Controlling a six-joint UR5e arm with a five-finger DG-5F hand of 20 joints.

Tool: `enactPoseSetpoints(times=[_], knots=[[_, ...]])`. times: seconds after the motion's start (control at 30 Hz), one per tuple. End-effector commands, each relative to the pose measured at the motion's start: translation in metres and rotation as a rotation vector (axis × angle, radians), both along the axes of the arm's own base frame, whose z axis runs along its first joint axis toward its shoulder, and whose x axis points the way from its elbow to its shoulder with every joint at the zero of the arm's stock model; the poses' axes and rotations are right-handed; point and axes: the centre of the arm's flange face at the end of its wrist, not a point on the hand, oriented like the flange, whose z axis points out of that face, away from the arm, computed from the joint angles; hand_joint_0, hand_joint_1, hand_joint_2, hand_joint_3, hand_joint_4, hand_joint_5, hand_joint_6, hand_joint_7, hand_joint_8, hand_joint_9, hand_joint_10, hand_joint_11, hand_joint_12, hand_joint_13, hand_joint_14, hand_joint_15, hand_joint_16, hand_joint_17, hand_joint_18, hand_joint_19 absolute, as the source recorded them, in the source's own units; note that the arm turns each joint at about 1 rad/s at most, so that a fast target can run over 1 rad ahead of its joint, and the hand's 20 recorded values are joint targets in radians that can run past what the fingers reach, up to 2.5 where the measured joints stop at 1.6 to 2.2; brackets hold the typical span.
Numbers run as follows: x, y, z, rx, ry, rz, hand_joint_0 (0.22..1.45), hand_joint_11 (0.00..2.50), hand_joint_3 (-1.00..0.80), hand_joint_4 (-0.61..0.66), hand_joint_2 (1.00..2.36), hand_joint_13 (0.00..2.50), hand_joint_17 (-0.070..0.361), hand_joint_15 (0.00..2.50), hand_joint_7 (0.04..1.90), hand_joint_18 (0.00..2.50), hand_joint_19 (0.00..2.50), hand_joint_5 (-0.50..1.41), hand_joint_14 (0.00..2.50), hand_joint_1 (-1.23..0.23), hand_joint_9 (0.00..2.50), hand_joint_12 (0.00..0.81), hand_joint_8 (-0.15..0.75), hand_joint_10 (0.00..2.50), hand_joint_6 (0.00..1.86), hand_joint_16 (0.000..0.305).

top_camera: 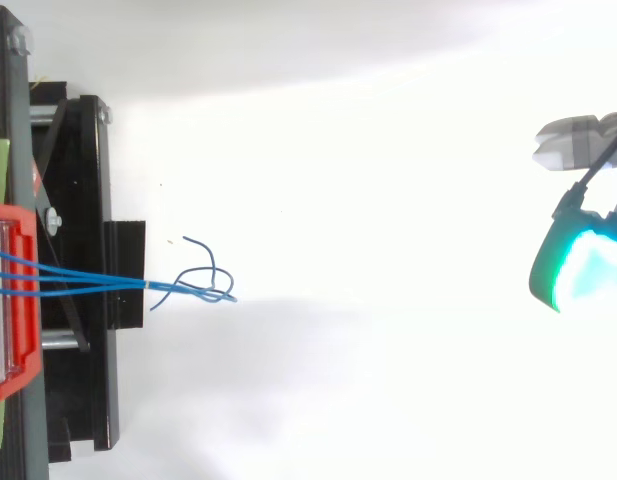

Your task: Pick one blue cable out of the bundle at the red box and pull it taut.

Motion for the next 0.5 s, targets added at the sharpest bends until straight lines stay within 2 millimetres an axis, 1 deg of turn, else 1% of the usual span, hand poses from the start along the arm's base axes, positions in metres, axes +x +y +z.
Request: enactPoseSetpoints(times=[0.0,0.47], knots=[[0.0000,-0.0001,0.0000,0.000,0.000,-0.001,0.50,0.00,-0.50,0.30,1.00,0.00,0.114,0.05,0.74,0.00,0.21,-0.22,0.00,-0.52,0.02,0.342,0.243,0.00,0.50,0.051],[0.0003,0.0001,0.0007,0.000,-0.002,0.000,0.50,0.00,-0.50,0.33,1.00,0.00,0.116,0.05,0.75,0.00,0.20,-0.21,0.00,-0.61,0.07,0.346,0.254,0.00,0.50,0.052]])
